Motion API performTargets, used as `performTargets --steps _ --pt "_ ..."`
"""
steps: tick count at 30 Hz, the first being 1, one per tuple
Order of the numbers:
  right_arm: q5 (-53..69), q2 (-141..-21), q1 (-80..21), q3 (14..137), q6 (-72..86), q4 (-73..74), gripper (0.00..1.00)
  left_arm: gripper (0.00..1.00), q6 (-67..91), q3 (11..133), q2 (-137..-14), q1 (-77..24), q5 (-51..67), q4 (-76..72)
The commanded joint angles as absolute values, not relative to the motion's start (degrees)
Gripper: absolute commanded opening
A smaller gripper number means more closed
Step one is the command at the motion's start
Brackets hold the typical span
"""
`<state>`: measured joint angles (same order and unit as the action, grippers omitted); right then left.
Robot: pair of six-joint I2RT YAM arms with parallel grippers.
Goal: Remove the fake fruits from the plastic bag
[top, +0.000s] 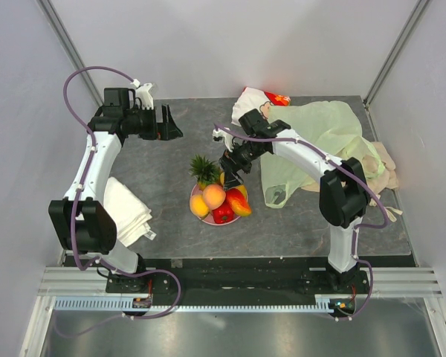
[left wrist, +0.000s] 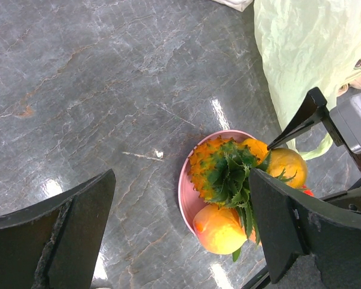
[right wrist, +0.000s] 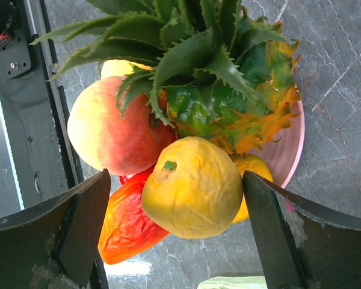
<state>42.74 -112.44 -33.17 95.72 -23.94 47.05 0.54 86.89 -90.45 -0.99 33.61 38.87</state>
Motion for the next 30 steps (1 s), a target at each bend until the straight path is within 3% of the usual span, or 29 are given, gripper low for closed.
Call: performTargets --steps 1,30 --pt "42.10 -113.29 -33.22 98.00 -23.29 45.18 0.98 0.99 -1.58 86.92 -89.47 -0.88 35.59 37.79" --pt "42.63 -116.37 -30.23 99.58 -19.16 44.03 0.98 0.99 -1.76 87.36 -90.09 -0.88 36.12 37.71"
